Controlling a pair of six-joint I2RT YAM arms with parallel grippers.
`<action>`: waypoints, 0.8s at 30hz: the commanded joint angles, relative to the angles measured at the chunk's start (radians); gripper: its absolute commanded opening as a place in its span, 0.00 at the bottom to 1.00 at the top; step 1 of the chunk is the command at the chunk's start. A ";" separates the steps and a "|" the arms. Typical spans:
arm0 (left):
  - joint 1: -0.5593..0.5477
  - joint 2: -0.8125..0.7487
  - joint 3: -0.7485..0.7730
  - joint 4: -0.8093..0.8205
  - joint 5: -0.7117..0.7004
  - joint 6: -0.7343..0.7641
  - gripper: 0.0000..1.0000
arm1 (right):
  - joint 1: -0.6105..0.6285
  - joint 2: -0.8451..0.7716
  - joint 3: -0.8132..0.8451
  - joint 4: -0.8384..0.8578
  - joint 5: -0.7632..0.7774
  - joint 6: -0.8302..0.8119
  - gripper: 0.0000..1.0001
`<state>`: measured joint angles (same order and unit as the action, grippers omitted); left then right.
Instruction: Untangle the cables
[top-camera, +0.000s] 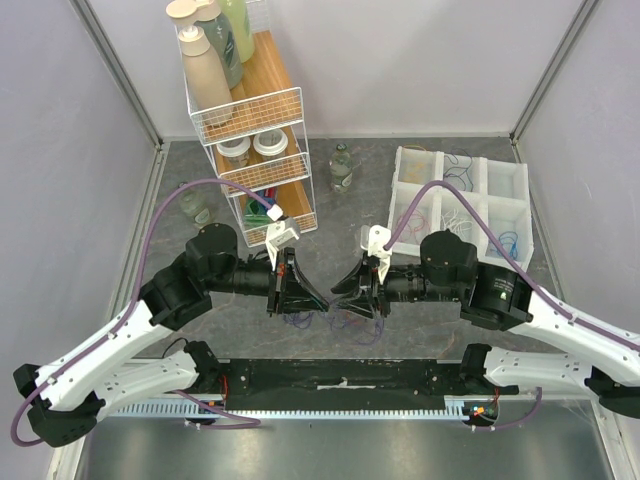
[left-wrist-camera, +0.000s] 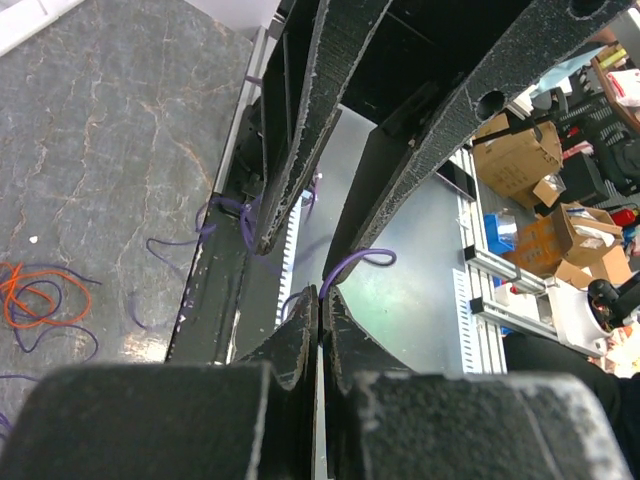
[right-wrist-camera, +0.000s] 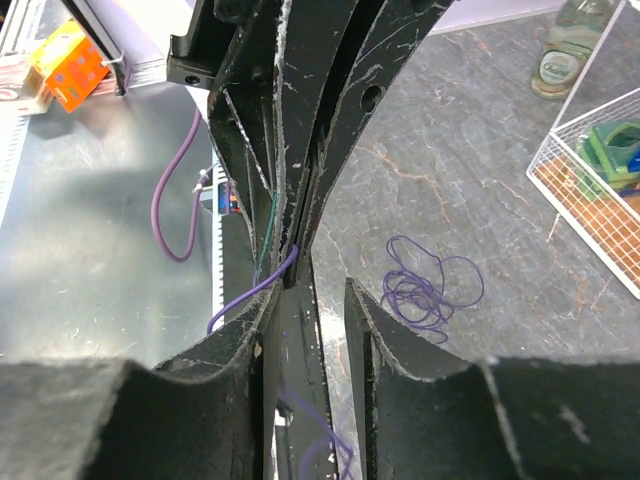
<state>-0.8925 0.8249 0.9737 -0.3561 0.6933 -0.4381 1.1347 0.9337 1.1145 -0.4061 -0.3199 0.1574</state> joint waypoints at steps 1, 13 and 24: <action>0.000 0.005 0.040 0.042 0.029 0.038 0.02 | -0.003 -0.003 -0.025 0.101 -0.088 0.030 0.40; 0.000 0.040 0.123 -0.084 -0.222 0.039 0.02 | -0.003 -0.033 -0.009 -0.068 0.552 0.071 0.59; 0.000 0.181 -0.007 -0.070 -0.172 -0.030 0.02 | -0.003 -0.125 -0.036 -0.339 0.876 0.275 0.81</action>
<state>-0.8925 0.9596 1.0420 -0.4366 0.5030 -0.4297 1.1301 0.7795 1.0702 -0.5728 0.3576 0.2993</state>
